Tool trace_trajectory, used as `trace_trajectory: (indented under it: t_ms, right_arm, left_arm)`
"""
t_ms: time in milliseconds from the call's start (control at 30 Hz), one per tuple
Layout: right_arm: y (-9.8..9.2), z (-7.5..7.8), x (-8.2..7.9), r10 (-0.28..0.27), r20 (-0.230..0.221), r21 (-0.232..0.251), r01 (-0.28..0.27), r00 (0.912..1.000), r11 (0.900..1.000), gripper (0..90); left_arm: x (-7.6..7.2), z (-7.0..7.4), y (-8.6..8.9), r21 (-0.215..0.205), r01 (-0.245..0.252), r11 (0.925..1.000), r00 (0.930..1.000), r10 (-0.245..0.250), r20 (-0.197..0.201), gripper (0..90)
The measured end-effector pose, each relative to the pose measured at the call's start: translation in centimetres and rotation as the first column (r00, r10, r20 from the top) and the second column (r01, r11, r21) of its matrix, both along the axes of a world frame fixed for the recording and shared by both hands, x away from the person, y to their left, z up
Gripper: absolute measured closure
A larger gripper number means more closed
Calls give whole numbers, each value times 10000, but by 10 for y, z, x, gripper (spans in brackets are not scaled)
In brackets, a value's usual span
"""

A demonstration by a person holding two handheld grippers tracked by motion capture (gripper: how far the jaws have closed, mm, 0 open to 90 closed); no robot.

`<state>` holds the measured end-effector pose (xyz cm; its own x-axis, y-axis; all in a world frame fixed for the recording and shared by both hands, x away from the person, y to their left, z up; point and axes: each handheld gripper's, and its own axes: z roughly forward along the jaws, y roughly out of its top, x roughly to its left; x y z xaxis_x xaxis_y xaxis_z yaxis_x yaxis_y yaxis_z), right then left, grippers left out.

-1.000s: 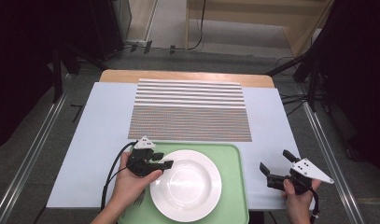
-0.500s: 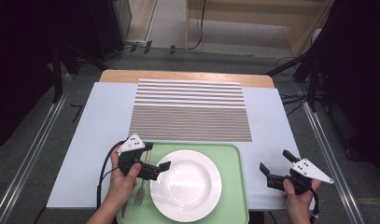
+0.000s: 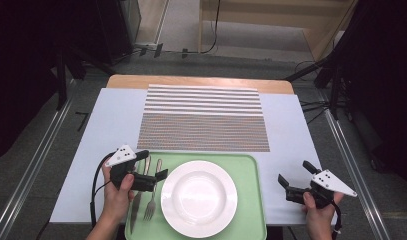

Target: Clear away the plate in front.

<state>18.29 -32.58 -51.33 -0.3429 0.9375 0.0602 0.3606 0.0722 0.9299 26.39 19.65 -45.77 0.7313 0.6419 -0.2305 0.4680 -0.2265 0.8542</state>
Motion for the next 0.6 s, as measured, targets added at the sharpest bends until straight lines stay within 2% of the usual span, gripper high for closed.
trace_trajectory:
  t_ms: [167,267,467,600]
  right_arm:
    - [0,0,0,-6,-3,-33,6,10000,10000,0]
    - [0,0,0,-3,2,-54,3,10000,10000,0]
    - [0,0,0,-12,9,-93,12,10000,10000,0]
    - [0,-1,0,-23,12,-98,23,10000,9999,0]
  left_arm:
    - [-2,-3,15,-99,-202,9997,9998,202,6,0]
    - [-4,-5,24,40,-278,9996,9996,278,111,0]
    - [-8,-9,42,-148,-599,9981,9982,600,40,0]
    - [-9,-10,54,-73,-789,9969,9968,790,110,0]
